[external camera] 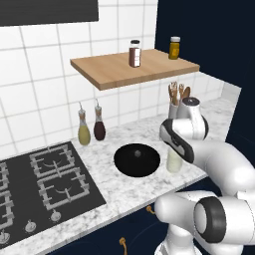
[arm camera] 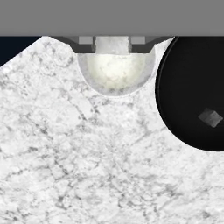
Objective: Grab a lemon wedge from the fridge and one ice cube from the ice bowl, and put them in the glass of lemonade.
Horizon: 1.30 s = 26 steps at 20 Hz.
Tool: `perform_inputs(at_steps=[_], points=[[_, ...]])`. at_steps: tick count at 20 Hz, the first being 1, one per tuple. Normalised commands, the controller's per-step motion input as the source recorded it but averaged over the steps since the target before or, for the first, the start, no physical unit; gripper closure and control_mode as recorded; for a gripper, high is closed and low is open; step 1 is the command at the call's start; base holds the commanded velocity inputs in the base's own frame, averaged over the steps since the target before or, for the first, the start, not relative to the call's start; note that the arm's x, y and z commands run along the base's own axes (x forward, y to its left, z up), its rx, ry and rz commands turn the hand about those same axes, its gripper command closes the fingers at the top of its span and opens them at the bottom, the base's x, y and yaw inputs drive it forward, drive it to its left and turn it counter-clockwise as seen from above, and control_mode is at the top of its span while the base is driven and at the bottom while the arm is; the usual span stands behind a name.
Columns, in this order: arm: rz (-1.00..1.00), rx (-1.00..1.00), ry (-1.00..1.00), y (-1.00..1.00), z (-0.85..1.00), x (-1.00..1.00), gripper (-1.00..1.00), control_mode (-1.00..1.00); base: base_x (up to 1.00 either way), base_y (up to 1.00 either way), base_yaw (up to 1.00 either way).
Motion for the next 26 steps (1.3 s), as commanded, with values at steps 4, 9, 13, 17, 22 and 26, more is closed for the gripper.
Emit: perform_inputs(at_steps=[4, 9, 13, 17, 22, 26], points=[[0.00, 0.00, 0.00, 0.05, -0.02, 0.09, 1.00, -1.00, 0.00, 0.00, 0.00], [0.00, 0.01, 0.00, 0.00, -0.15, 0.05, 1.00, -1.00, 0.00, 0.00, 0.00], [0.00, 0.04, 0.00, 0.00, -0.10, 0.00, -1.00, -1.00, 0.00, 0.00, 0.00], [0.00, 0.01, 0.00, 0.00, 0.00, 0.00, -1.00, -1.00, 0.00, 0.00, 0.00], [0.00, 0.00, -0.03, -0.19, 0.04, -0.02, -1.00, -1.00, 0.00, 0.00, 0.00], [0.00, 0.01, -0.03, -0.08, 0.00, -0.23, -1.00, -1.00, 0.00, 0.00, 0.00]])
